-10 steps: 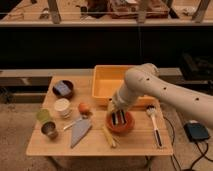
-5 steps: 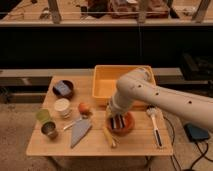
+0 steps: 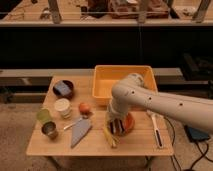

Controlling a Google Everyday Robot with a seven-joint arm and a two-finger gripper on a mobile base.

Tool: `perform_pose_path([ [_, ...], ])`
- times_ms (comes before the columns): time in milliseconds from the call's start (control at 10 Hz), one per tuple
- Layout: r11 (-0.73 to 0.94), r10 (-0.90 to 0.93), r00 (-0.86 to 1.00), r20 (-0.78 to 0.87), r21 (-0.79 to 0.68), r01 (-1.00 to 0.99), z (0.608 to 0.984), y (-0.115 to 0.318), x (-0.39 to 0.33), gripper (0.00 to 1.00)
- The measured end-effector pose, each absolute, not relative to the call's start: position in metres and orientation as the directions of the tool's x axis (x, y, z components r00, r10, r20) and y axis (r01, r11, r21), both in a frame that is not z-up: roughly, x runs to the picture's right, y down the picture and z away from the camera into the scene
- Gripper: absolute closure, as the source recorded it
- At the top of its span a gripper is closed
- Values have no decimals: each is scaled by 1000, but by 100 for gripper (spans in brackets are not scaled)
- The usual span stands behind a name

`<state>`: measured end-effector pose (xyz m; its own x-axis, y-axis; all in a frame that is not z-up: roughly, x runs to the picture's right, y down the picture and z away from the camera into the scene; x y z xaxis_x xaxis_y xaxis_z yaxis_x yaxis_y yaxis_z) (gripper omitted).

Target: Wipe red bowl with eraser

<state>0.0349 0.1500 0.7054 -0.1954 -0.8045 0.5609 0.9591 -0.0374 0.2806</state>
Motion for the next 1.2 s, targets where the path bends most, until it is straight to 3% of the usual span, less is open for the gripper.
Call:
perform_pose_path([
  [1200, 33, -808, -108, 580, 226, 974, 743, 168, 63, 100],
])
